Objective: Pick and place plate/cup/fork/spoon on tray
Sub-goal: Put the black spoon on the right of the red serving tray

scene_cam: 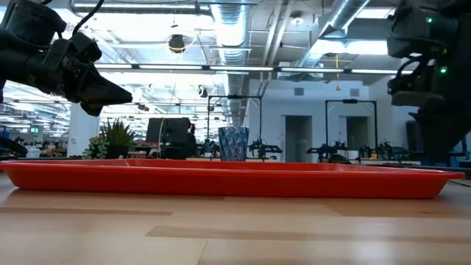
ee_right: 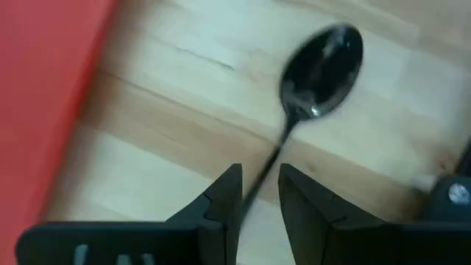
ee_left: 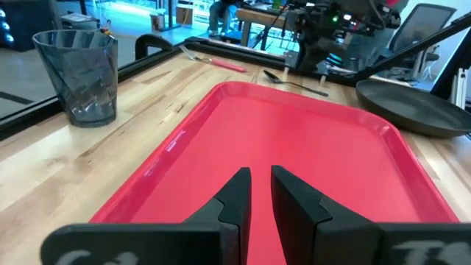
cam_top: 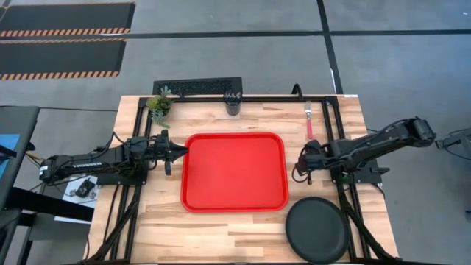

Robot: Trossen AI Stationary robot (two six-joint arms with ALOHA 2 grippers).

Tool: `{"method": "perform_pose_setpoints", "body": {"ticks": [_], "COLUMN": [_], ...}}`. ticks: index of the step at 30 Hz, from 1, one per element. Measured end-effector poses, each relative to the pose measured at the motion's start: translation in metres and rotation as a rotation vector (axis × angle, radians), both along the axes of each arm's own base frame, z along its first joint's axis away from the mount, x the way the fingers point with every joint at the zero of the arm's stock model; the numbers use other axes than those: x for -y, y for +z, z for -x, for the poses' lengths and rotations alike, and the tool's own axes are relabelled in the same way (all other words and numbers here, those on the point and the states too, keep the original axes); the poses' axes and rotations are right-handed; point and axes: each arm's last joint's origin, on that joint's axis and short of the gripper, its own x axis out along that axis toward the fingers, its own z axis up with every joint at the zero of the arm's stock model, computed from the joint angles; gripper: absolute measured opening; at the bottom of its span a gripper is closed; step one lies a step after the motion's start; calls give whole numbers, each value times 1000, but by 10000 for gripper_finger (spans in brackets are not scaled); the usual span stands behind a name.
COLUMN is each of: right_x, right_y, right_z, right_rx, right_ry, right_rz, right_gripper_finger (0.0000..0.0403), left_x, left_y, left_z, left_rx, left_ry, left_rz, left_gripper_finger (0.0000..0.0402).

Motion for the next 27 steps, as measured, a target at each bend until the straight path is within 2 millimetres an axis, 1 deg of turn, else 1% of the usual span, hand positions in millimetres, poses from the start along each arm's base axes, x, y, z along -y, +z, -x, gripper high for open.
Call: {"method": "perform_pose_setpoints", "body": {"ticks": [5,10,18,27], "right_x": [6,19,37,48], "right_y": [-3,-9,-21,-31], "right_z": [-2,-4,-10,-19], "right_rx": [-26,-75,-138,-125], "right_ry": [-99,-176,-198,-175], "right_rz": [-64,-89,-178,-225], "right_gripper_finger": [124,122,122,114], "left_x": [0,0,0,0], "left_y": [0,0,0,0], "left_z": [0,0,0,0], "left_rx": [0,0,0,0], "left_ry": [0,1,1,1], "left_rz": [0,0,0,0], "left_gripper_finger": [43,43,43,43]}}
